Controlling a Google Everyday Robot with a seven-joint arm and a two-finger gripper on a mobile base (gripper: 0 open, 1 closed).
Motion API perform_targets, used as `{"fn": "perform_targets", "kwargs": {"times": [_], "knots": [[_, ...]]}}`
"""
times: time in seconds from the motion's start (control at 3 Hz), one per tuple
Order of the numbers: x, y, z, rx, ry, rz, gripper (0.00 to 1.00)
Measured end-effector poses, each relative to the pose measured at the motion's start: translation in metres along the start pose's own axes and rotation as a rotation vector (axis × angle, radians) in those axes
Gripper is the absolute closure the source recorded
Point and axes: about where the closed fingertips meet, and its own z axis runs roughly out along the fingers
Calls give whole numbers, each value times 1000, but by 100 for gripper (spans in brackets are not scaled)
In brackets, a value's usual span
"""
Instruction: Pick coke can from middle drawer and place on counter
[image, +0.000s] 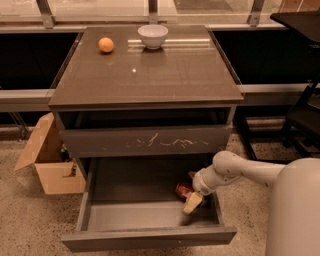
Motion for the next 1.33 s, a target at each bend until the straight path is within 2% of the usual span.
{"fn": "perform_targets", "kwargs": {"times": [0.67, 1.0, 1.33], "knots": [[10, -2, 18, -21, 21, 10, 50], [1, 5, 3, -10, -2, -28, 73], [-25, 18, -45, 9, -98, -102, 96]]}}
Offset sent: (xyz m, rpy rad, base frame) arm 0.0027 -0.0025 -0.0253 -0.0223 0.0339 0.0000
